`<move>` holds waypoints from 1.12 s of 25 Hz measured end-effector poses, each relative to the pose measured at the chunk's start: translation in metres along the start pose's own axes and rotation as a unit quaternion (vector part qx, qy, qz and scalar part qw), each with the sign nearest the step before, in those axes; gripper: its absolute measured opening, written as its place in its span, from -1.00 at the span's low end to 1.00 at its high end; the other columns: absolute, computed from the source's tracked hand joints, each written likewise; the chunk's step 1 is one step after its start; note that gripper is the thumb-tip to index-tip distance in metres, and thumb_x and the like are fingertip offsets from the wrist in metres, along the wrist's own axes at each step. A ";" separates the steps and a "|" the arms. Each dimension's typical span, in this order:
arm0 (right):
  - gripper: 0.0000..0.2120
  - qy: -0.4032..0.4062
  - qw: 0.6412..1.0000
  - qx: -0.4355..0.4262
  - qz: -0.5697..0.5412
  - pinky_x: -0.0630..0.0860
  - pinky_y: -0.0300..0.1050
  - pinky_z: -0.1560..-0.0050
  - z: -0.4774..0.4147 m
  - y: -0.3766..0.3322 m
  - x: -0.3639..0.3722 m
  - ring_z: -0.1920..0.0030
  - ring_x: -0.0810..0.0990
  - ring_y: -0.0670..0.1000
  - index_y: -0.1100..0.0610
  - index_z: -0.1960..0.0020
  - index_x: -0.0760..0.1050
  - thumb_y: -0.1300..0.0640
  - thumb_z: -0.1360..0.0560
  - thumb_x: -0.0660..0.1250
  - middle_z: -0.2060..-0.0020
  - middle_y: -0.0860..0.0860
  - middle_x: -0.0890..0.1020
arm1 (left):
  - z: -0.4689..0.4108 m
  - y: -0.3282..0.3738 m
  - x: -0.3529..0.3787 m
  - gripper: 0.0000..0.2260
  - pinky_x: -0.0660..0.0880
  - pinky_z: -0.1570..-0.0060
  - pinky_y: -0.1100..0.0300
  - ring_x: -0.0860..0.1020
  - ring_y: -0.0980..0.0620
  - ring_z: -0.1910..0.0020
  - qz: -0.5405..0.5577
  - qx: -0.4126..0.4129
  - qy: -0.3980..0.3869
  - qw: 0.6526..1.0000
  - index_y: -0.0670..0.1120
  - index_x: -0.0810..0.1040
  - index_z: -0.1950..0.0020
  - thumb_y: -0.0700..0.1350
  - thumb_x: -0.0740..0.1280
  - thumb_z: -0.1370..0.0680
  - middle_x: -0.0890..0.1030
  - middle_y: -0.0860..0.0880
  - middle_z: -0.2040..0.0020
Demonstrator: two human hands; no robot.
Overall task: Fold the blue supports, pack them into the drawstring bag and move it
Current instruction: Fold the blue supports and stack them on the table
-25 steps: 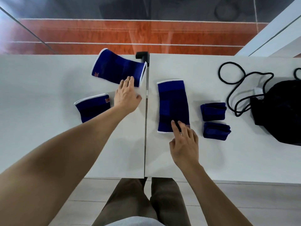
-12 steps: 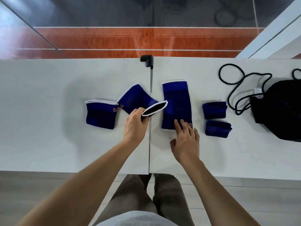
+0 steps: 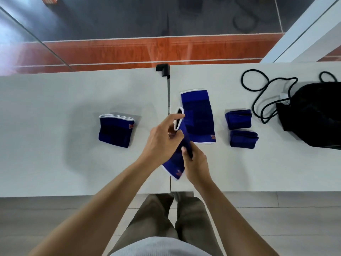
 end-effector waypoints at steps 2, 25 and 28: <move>-0.87 -0.033 0.999 -0.019 0.019 0.48 -0.41 0.13 0.002 -0.001 -0.013 0.06 0.58 -0.30 -0.13 -0.15 0.41 0.03 -0.70 0.11 0.09 -0.27 0.58 | -0.010 -0.002 -0.005 -0.58 0.55 -0.03 0.17 0.58 0.10 0.02 -0.025 0.025 -0.034 0.999 0.24 0.43 -0.38 -0.10 0.33 -0.57 0.54 0.13 0.06; -0.88 -0.075 0.979 0.146 -0.123 0.52 -0.29 0.20 -0.054 0.026 -0.104 0.29 0.64 -0.20 0.07 -0.03 0.60 0.03 -0.58 0.38 0.19 -0.04 0.67 | -0.186 0.008 0.022 -0.84 0.48 0.17 0.19 0.58 -0.02 0.00 -0.129 0.052 -0.053 0.989 -0.08 0.51 -0.13 -0.08 0.16 -0.69 0.61 -0.05 -0.03; -0.91 -0.022 0.982 0.150 -0.116 0.56 -0.14 0.20 -0.061 0.036 -0.100 0.26 0.70 -0.10 0.10 -0.01 0.55 0.08 -0.61 0.33 0.13 0.03 0.66 | -0.202 0.011 0.032 -0.84 0.41 0.25 0.19 0.54 -0.04 0.07 -0.177 0.063 -0.069 0.980 -0.09 0.48 -0.13 -0.10 0.13 -0.70 0.59 -0.08 0.01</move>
Point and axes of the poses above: each hand's wrist, its own z-axis away from the middle knuckle, its own x-axis out of the palm, y = z × x, the point moved 2 cm from there along -z, towards the middle knuckle
